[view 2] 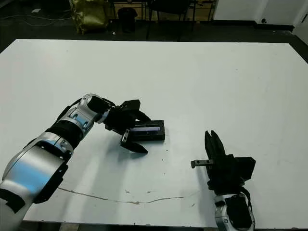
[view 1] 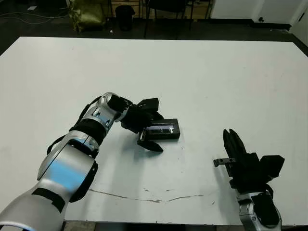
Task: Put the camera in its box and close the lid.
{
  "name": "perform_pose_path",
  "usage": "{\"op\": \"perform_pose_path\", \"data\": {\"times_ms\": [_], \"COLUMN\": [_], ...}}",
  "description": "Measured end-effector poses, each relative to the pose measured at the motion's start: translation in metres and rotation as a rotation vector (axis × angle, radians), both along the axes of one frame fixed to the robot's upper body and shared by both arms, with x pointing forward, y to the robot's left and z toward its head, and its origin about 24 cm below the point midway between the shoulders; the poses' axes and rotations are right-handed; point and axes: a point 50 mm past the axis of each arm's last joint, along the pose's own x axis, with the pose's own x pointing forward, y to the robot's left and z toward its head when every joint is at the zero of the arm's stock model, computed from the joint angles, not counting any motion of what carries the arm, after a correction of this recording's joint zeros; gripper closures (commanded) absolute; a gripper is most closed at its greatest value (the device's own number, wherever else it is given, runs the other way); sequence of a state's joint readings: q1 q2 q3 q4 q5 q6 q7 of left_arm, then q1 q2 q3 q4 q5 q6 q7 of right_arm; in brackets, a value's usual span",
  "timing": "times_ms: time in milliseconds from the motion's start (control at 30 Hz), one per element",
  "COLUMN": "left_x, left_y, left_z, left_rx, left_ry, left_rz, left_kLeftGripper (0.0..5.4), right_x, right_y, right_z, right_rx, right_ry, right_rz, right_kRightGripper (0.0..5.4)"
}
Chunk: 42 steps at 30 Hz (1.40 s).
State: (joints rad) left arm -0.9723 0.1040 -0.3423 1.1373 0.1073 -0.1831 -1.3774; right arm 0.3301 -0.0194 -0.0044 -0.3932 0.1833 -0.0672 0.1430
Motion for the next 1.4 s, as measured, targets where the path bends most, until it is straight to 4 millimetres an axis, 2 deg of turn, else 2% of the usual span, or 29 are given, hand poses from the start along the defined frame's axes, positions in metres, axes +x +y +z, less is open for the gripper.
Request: {"op": "perform_pose_path", "data": {"times_ms": [233, 367, 533, 800, 867, 967, 1067, 1167, 1233, 1400], "left_x": [0.006, 0.013, 0.019, 0.023, 0.024, 0.026, 0.017, 0.000, -0.016, -0.045], "left_y": [-0.005, -0.001, 0.010, 0.032, 0.037, 0.045, 0.042, 0.034, 0.027, 0.012], "left_z": [0.010, 0.020, 0.031, 0.037, 0.038, 0.033, 0.025, 0.024, 0.026, 0.025], "left_rx": [-0.231, -0.322, -0.365, -0.395, -0.441, -0.547, -0.619, -0.620, -0.611, -0.552], "left_ry": [0.061, 0.055, 0.011, -0.002, 0.020, 0.058, -0.021, -0.182, -0.290, -0.392], "left_rz": [0.149, 0.233, 0.299, 0.353, 0.404, 0.573, 0.733, 0.817, 0.810, 0.702], "left_kLeftGripper": [0.02, 0.02, 0.02, 0.02, 0.02, 0.02, 0.41, 1.14, 1.65, 2.85], "right_x": [0.000, 0.000, 0.000, 0.000, -0.001, -0.001, -0.002, -0.002, -0.002, 0.000], "right_y": [0.000, 0.000, 0.000, 0.001, 0.001, 0.002, 0.002, 0.002, 0.002, 0.002], "right_z": [0.000, 0.000, -0.002, -0.001, -0.001, 0.002, 0.004, 0.004, 0.001, -0.001], "right_rx": [-0.009, -0.020, -0.011, -0.008, -0.008, -0.025, -0.034, -0.028, -0.007, 0.009], "right_ry": [0.001, -0.001, 0.004, 0.008, 0.008, 0.011, 0.011, 0.011, 0.014, -0.002], "right_rz": [-0.006, -0.007, -0.004, -0.009, -0.009, -0.020, -0.026, -0.023, -0.008, 0.014], "right_kRightGripper": [5.40, 5.40, 5.40, 5.40, 5.40, 5.40, 5.40, 5.40, 5.40, 5.40]}}
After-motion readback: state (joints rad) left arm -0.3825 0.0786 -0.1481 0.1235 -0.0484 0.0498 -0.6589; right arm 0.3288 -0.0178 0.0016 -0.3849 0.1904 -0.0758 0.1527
